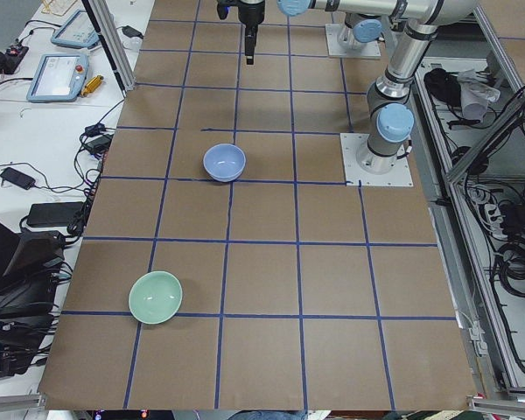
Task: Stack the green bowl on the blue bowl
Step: 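Move the left gripper past the blue bowl toward the green bowl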
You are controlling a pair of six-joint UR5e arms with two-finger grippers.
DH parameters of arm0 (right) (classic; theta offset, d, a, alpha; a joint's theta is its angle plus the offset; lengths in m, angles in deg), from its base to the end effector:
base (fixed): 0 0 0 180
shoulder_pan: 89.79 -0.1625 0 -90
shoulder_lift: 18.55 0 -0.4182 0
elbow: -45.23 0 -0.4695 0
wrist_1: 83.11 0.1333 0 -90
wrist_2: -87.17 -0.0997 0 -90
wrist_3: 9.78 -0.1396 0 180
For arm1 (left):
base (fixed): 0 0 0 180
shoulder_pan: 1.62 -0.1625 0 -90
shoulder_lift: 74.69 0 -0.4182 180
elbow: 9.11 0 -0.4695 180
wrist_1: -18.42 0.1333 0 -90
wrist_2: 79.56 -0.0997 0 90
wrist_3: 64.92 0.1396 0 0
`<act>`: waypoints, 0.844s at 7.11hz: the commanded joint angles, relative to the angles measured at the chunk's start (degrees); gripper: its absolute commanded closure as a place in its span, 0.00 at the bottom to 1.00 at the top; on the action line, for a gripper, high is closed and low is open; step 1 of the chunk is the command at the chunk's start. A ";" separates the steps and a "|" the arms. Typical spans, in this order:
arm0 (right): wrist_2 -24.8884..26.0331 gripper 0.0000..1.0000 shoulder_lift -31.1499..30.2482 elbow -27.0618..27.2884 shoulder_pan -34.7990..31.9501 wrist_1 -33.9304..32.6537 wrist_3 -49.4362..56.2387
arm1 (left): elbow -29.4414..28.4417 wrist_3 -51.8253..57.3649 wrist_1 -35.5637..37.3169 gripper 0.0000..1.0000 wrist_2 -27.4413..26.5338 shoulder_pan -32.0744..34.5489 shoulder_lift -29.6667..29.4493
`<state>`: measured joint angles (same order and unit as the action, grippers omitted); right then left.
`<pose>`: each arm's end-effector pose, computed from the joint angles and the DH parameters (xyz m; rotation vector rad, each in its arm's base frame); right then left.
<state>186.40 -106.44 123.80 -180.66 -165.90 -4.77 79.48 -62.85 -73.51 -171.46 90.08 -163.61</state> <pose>0.1198 -0.5817 0.5224 0.1484 -2.9752 0.0461 -0.1453 -0.5582 0.4625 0.1020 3.1067 -0.0150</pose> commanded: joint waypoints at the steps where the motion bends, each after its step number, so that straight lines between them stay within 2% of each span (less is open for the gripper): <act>1: 0.00 0.00 0.00 0.00 0.00 0.00 0.00 | 0.00 0.39 0.00 0.00 -0.03 -0.38 -0.20; 4: 0.00 0.00 0.00 0.00 0.00 0.00 0.00 | 0.09 7.24 0.00 0.00 -0.73 -1.52 -0.29; 6: 0.00 0.00 0.00 0.00 0.00 0.00 0.00 | 0.18 8.21 -0.09 0.00 -0.03 -5.38 -0.29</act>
<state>186.40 -106.44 123.81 -180.67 -165.90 -4.77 79.60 -55.34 -73.57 -171.69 86.88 -163.88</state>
